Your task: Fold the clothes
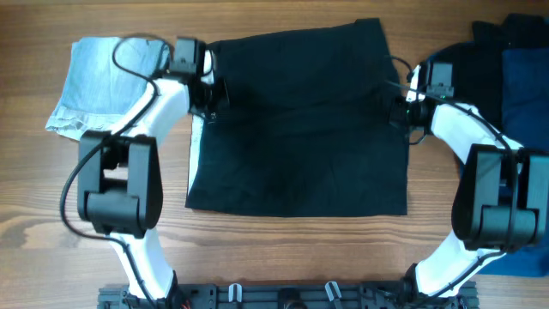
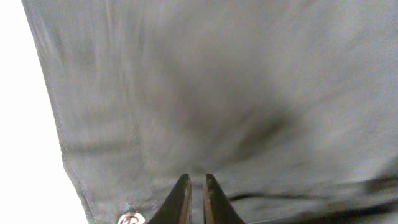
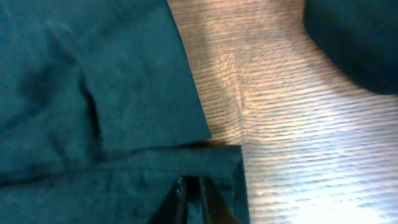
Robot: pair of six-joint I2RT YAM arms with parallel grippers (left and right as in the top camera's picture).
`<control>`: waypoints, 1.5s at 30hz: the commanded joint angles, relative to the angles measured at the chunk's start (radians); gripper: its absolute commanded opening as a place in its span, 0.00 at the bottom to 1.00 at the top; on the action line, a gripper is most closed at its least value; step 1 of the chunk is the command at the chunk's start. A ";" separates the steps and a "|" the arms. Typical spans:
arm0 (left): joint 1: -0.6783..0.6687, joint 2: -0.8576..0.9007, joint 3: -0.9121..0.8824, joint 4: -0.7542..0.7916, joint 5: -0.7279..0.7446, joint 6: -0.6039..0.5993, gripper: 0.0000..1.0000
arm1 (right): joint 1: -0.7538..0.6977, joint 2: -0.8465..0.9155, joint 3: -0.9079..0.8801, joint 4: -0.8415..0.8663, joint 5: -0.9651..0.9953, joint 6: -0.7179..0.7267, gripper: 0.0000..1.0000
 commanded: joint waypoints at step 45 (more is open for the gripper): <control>0.045 0.314 0.121 0.560 0.021 -0.095 0.04 | -0.009 0.187 0.093 0.098 0.039 -0.173 0.04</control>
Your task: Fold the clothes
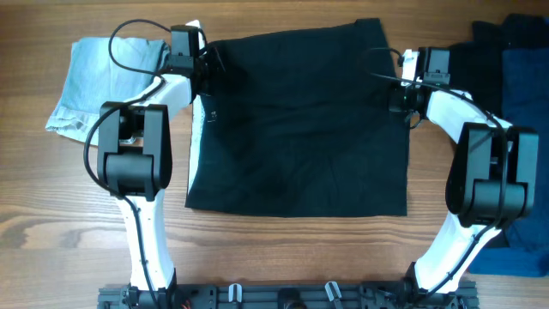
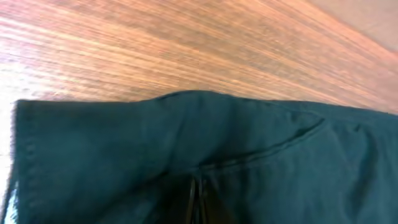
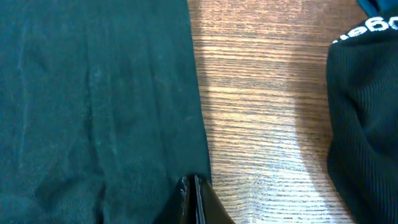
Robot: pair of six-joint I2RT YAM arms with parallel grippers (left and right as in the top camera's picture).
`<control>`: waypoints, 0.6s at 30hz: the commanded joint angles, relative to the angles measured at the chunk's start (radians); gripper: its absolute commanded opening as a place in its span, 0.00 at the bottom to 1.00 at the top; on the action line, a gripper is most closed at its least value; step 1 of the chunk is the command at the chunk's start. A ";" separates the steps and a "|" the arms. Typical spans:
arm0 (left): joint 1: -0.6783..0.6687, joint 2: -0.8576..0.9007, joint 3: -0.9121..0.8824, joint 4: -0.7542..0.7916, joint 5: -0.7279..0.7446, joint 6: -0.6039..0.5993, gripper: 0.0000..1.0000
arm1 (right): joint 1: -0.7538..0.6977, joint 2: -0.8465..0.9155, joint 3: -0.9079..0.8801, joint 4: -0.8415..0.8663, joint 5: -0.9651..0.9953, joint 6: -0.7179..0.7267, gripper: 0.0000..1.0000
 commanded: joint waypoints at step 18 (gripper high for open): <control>-0.008 -0.162 0.039 -0.483 -0.094 -0.009 0.04 | 0.033 0.204 0.181 0.288 -0.216 -0.007 0.04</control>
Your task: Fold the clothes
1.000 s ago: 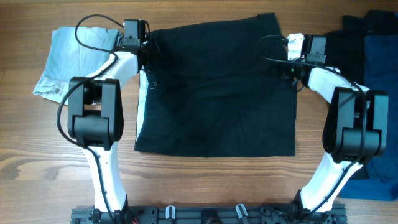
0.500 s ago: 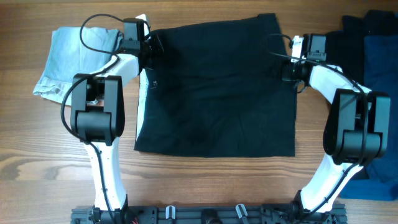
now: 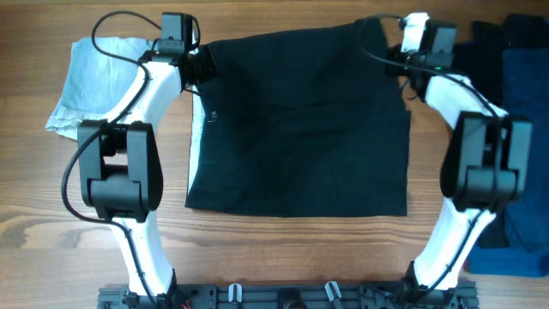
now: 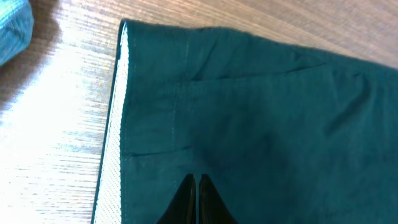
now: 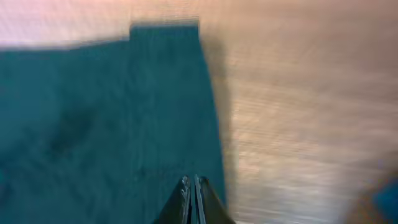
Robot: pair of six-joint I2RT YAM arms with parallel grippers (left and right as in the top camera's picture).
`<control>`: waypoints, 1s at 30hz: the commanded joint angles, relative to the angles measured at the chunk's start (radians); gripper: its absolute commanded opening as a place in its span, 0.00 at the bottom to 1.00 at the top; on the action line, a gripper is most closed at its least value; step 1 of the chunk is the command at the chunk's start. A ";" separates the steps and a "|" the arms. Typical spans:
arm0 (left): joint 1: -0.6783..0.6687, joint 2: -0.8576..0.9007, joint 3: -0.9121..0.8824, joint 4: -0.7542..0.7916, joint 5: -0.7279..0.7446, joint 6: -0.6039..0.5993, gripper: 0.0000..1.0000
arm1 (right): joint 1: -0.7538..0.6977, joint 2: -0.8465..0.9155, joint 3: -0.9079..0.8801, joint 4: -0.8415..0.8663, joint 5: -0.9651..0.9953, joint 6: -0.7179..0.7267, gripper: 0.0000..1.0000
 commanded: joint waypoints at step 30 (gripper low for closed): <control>-0.034 -0.435 -0.008 -0.657 -0.019 -0.119 0.34 | -0.047 -0.440 0.178 -1.277 0.172 0.521 0.49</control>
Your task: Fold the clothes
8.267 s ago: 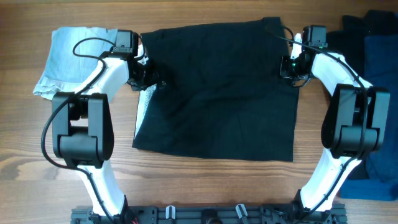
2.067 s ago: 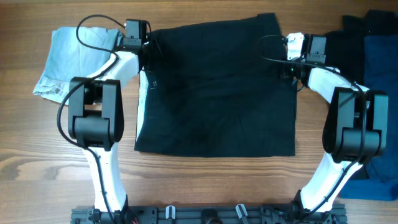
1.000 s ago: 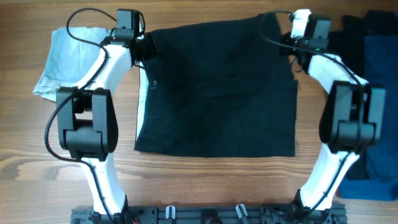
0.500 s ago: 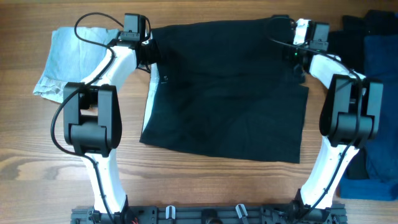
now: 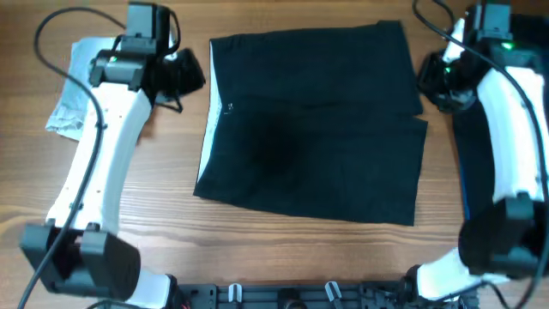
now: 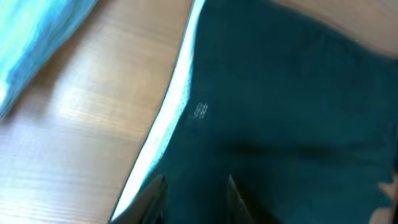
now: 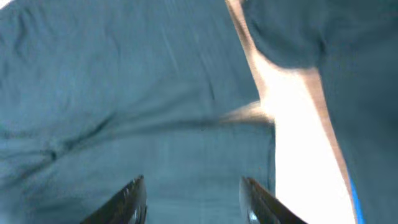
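Observation:
A black garment (image 5: pixel 309 129) lies spread flat in the middle of the wooden table (image 5: pixel 283 257), a white inner edge showing along its left side. My left gripper (image 5: pixel 190 75) hangs open just off the garment's upper left edge; in its wrist view the left gripper (image 6: pixel 194 200) stands over the dark cloth (image 6: pixel 280 112) beside the white edge (image 6: pixel 177 112). My right gripper (image 5: pixel 431 81) is open beside the upper right edge; in its wrist view the right gripper (image 7: pixel 193 199) hovers over the cloth (image 7: pixel 124 93). Neither holds anything.
A folded light blue cloth (image 5: pixel 73 94) lies at the far left, also seen as the light blue cloth (image 6: pixel 37 37). Dark and blue clothes (image 5: pixel 536 94) are piled at the right edge, partly behind the right arm; a dark pile (image 7: pixel 311 31) shows in the right wrist view.
Both grippers were shut at the garment's top corners; now both are open and stand off its upper sides. The garment lies slightly further right than before.
Both grippers were shut at the garment's sides, about a third of the way down. Then they were shut higher up the edges, then at the two top corners. Now both are open, apart from the cloth, and the garment lies flat, shifted a little right.

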Robot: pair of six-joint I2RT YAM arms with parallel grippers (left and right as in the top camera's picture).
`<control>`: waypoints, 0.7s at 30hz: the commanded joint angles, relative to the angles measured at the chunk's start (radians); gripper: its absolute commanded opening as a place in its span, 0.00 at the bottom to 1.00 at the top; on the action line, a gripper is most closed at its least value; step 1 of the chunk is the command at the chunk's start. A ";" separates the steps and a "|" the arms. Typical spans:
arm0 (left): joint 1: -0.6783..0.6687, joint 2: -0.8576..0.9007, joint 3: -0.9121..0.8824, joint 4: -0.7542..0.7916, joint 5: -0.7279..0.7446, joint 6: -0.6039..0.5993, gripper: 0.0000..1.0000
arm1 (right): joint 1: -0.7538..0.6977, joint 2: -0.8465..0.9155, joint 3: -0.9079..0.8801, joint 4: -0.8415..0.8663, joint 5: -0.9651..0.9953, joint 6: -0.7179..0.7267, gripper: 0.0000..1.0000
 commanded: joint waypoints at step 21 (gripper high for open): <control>-0.015 0.027 -0.220 -0.038 -0.002 -0.029 0.58 | -0.002 -0.162 -0.795 0.055 -0.024 0.522 0.52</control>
